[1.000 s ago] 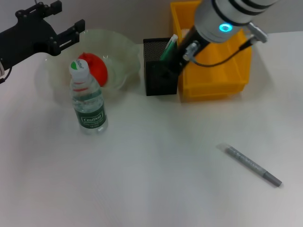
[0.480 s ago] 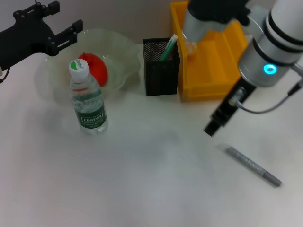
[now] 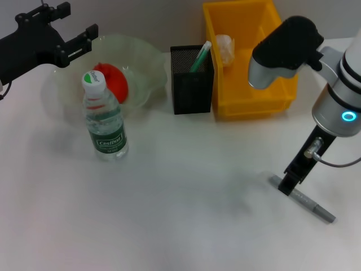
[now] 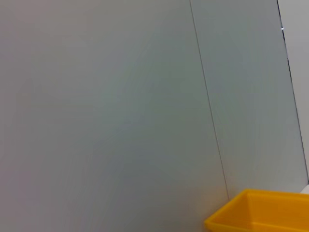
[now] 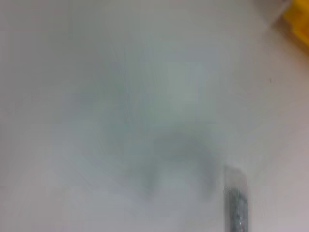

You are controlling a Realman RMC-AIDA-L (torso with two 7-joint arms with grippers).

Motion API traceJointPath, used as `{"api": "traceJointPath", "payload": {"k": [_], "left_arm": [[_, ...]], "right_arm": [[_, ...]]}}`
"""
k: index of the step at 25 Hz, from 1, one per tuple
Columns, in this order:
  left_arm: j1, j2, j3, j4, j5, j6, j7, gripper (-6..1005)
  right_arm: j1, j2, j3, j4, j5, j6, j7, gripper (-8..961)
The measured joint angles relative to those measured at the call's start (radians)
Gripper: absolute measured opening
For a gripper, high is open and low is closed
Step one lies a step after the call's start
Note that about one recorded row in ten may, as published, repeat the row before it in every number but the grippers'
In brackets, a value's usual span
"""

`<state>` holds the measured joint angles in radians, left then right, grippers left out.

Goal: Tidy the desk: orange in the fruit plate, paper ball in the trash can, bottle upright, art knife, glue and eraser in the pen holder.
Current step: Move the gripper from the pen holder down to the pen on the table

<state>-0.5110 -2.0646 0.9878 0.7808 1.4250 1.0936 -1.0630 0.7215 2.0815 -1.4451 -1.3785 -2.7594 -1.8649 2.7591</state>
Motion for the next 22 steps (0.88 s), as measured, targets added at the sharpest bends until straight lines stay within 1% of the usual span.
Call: {"api": "traceJointPath", "payload": {"k": [9,14,22], "left_arm": [[-0.003,-0.003,0.0,-0.003,0.0,0.0,0.0,685],[-0.005,-0.003,0.003,-0.003,0.0,0.0,0.0,686],[-0.007,-0.003,0.008,-0.003,0.0,0.0,0.0,685]], "right_arm": [[0.003,-0.001,-0.008,0.117,-0.02,0.043,-0.013,561],[0.007,-0.001,-0.008,0.153,-0.061,0.063,-0.013,560],[0.014,-0.002,-0.007,0.199,-0.061,0.09,-0.017,557]]}}
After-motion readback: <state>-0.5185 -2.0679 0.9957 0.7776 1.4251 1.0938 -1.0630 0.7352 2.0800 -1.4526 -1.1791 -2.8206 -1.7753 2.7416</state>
